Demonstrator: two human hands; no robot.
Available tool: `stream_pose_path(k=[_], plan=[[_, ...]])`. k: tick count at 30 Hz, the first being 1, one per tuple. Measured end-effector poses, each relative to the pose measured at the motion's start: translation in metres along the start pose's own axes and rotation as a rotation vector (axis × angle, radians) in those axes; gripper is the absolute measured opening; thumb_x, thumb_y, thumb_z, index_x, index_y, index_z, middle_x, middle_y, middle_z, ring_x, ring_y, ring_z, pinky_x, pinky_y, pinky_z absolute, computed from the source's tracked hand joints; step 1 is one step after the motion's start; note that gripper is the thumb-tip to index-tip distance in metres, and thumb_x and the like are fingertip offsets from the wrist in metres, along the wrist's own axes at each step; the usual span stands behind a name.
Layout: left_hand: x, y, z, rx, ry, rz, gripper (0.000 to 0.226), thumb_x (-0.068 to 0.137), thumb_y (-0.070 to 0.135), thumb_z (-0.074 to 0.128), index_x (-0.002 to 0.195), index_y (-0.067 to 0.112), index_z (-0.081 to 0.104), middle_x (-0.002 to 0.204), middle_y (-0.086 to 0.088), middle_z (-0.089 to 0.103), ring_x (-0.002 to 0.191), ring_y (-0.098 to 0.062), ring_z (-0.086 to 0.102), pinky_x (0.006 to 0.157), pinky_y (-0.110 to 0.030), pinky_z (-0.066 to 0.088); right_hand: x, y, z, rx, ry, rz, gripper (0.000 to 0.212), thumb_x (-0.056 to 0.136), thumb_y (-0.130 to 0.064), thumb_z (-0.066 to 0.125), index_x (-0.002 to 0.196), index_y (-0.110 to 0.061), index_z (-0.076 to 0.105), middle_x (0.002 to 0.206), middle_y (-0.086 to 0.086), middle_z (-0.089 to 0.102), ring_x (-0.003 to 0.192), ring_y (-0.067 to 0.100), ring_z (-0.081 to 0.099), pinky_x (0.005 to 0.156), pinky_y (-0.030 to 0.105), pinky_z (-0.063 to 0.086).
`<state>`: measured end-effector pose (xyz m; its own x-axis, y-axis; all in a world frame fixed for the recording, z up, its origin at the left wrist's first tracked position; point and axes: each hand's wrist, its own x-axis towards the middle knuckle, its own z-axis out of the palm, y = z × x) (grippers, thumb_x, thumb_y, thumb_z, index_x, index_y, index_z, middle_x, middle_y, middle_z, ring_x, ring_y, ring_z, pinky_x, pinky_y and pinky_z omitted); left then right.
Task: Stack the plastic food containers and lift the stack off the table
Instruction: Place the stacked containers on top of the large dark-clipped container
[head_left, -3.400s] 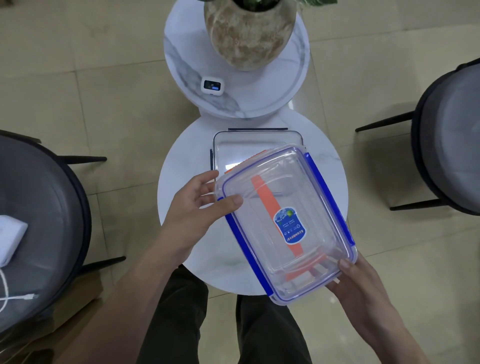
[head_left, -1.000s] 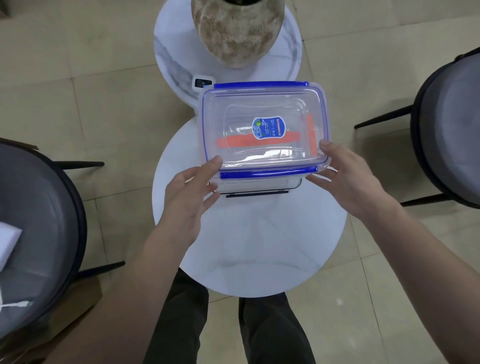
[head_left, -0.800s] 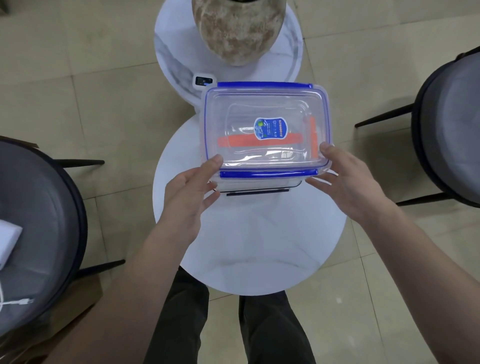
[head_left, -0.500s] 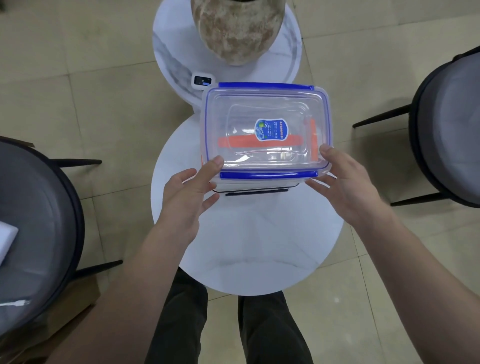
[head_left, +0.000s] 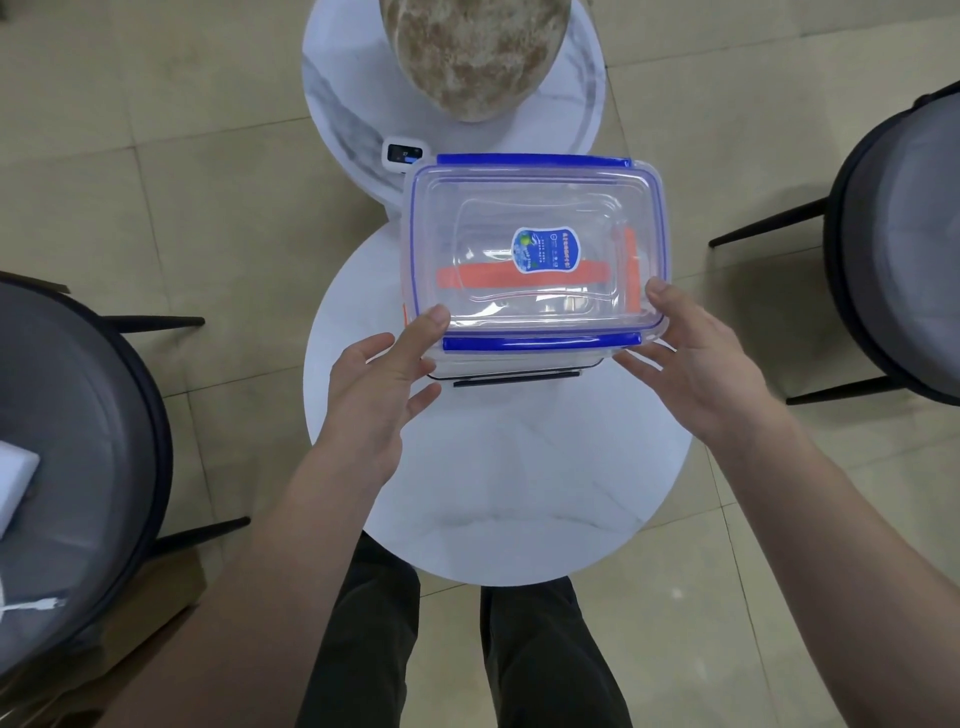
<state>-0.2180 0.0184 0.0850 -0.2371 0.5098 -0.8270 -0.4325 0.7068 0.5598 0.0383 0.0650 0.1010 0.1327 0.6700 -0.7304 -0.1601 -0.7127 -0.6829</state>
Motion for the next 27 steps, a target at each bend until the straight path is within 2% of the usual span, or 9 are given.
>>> stream_pose_path(k=[6, 12, 15, 17, 21, 27], plan=[[0.002, -0.001, -0.001, 0.014, -0.003, 0.007, 0.110, 0.044, 0.058, 0.091, 0.139, 0.015, 0.055, 0.127, -0.008, 0.068, 0.108, -0.018, 0.072, 0.082, -0.034, 0.064, 0.000, -0.002, 0.000, -0.029, 0.006, -0.001, 0.029, 0.089, -0.038, 0.071, 0.111, -0.020, 0.065, 0.133, 0.014, 0.067, 0.119, 0.030, 0.068, 0.104, 0.045, 0.054], [0.001, 0.000, -0.001, 0.027, -0.011, 0.008, 0.111, 0.044, 0.059, 0.090, 0.139, 0.016, 0.054, 0.126, -0.008, 0.069, 0.108, -0.018, 0.072, 0.082, -0.033, 0.064, 0.002, -0.002, -0.001, -0.032, 0.005, -0.011, 0.027, 0.089, -0.037, 0.070, 0.109, -0.020, 0.066, 0.115, 0.006, 0.070, 0.118, 0.031, 0.068, 0.104, 0.046, 0.053], [-0.002, -0.005, 0.000, 0.019, -0.017, 0.002, 0.101, 0.054, 0.054, 0.091, 0.139, 0.015, 0.053, 0.126, -0.007, 0.068, 0.109, -0.018, 0.071, 0.081, -0.032, 0.063, 0.003, -0.004, -0.001, -0.036, 0.011, -0.017, 0.030, 0.090, -0.037, 0.070, 0.112, -0.017, 0.065, 0.116, 0.008, 0.069, 0.118, 0.031, 0.069, 0.105, 0.046, 0.053], [-0.002, -0.007, 0.000, 0.004, -0.014, 0.000, 0.096, 0.058, 0.052, 0.091, 0.139, 0.014, 0.054, 0.127, -0.008, 0.067, 0.109, -0.019, 0.071, 0.078, -0.031, 0.063, 0.002, -0.007, 0.000, -0.048, -0.003, -0.014, 0.020, 0.092, -0.036, 0.068, 0.103, -0.019, 0.064, 0.115, 0.008, 0.067, 0.119, 0.030, 0.068, 0.105, 0.046, 0.052], [-0.001, -0.007, 0.001, -0.007, 0.008, 0.012, 0.107, 0.047, 0.058, 0.090, 0.139, 0.014, 0.055, 0.126, -0.008, 0.067, 0.109, -0.019, 0.071, 0.078, -0.030, 0.063, 0.001, -0.011, 0.000, -0.070, -0.026, -0.012, 0.015, 0.093, -0.035, 0.066, 0.097, -0.020, 0.063, 0.113, 0.007, 0.066, 0.112, 0.030, 0.069, 0.106, 0.046, 0.051], [0.000, -0.007, 0.001, 0.010, 0.011, 0.018, 0.108, 0.047, 0.059, 0.089, 0.139, 0.015, 0.054, 0.127, -0.008, 0.068, 0.111, -0.021, 0.070, 0.076, -0.028, 0.063, 0.001, -0.010, 0.001, -0.068, -0.026, -0.002, 0.018, 0.092, -0.036, 0.067, 0.100, -0.021, 0.063, 0.115, 0.008, 0.066, 0.114, 0.029, 0.068, 0.107, 0.047, 0.051]])
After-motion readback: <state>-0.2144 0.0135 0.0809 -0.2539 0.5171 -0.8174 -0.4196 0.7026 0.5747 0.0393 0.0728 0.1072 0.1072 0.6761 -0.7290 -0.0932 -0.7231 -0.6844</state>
